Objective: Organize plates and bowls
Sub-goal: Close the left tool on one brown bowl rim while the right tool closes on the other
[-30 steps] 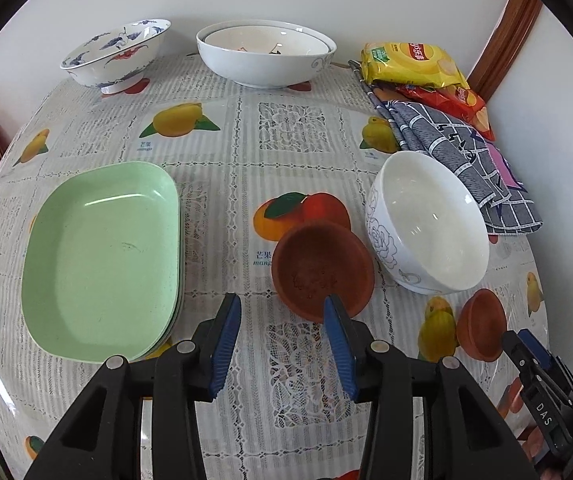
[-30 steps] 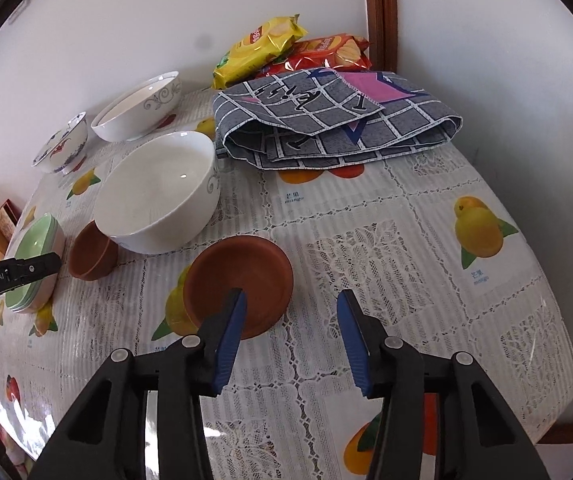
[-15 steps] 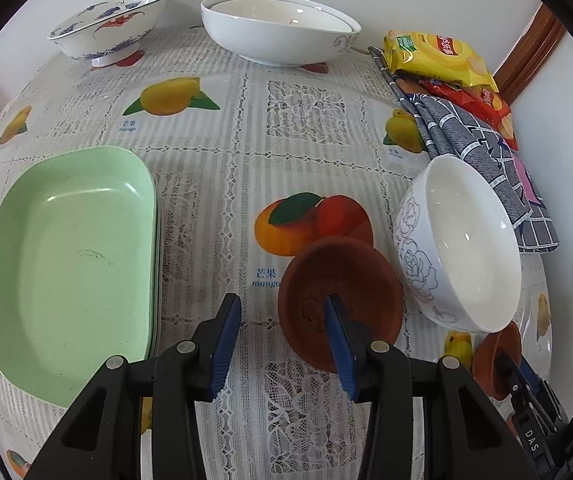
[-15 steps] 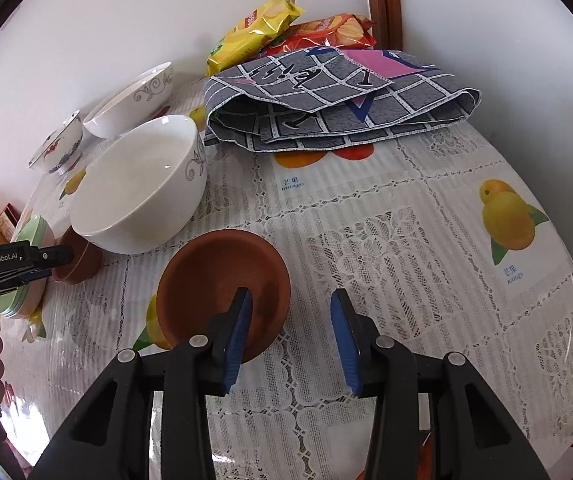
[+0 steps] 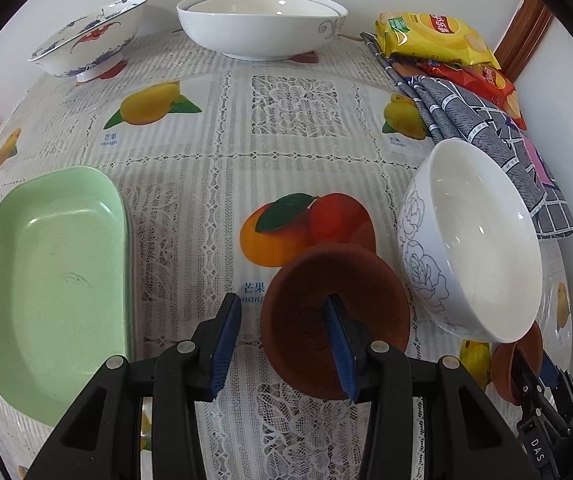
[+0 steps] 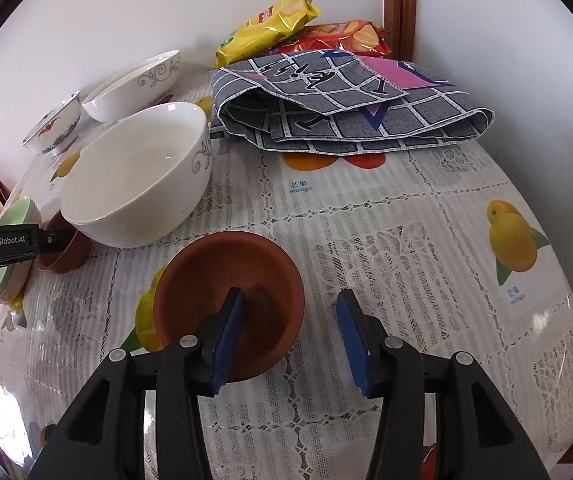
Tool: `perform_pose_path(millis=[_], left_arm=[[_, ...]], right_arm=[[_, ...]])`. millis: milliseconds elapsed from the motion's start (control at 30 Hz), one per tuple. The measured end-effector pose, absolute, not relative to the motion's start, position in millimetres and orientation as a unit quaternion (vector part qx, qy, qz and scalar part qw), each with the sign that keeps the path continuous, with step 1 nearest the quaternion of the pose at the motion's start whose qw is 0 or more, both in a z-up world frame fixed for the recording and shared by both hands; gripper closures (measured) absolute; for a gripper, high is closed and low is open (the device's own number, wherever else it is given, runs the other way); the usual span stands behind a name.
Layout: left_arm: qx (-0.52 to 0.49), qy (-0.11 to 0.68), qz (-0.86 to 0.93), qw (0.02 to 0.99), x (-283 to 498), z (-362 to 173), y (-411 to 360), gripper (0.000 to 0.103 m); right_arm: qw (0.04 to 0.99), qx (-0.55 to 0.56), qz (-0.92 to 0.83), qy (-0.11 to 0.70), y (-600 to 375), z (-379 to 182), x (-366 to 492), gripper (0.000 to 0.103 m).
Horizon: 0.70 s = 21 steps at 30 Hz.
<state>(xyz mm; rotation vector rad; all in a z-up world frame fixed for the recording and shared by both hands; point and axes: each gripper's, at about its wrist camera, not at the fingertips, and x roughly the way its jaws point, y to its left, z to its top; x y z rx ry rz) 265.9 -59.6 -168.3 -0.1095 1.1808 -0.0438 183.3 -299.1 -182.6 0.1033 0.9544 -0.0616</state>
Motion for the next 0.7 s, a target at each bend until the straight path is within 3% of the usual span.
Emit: perform_pose_path(millis=[167, 233, 300, 367, 433, 500, 567, 700], left_arm=[[-0.053, 0.553, -0.022, 0.831, 268.4, -168.6, -60.7, 0.063], [-0.053, 0.552, -0.022, 0.832, 268.4, -168.5, -61.0, 0.063], [-0.055, 0.549, -0.028, 0.834, 267.1, -168.0, -61.1, 0.073], [-0.065, 0.55, -0.038, 0.832, 266.1, -168.0, -59.9, 0.077], [-0.071, 0.55, -0.039, 0.831, 264.8, -167.1, -59.1, 0.078], [-0.074, 0.549, -0.04, 0.832, 263.1, -165.7, -56.8, 0.088], [-0.078, 0.548, -0.047, 0.831, 261.9, -164.6, -54.7, 0.092], [-0.082, 0.542, -0.053, 0.835, 257.4, -160.0, -50.2, 0.094]], right_arm=[[0.885, 0.056, -0.033, 0.461, -299.6, -181.9, 186.3, 0.056], [0.886, 0.052, -0.036, 0.459, -297.7, -181.9, 185.8, 0.062], [0.887, 0.057, -0.032, 0.458, -296.6, -181.8, 185.3, 0.072], [0.885, 0.073, -0.028, 0.46, -296.6, -181.2, 184.8, 0.08], [0.883, 0.084, -0.029, 0.46, -297.2, -181.2, 184.7, 0.082], [0.883, 0.086, -0.034, 0.46, -297.0, -180.4, 183.4, 0.086], [0.884, 0.091, -0.038, 0.458, -297.8, -178.4, 181.2, 0.09], [0.884, 0.1, -0.036, 0.456, -298.5, -172.2, 179.8, 0.094]])
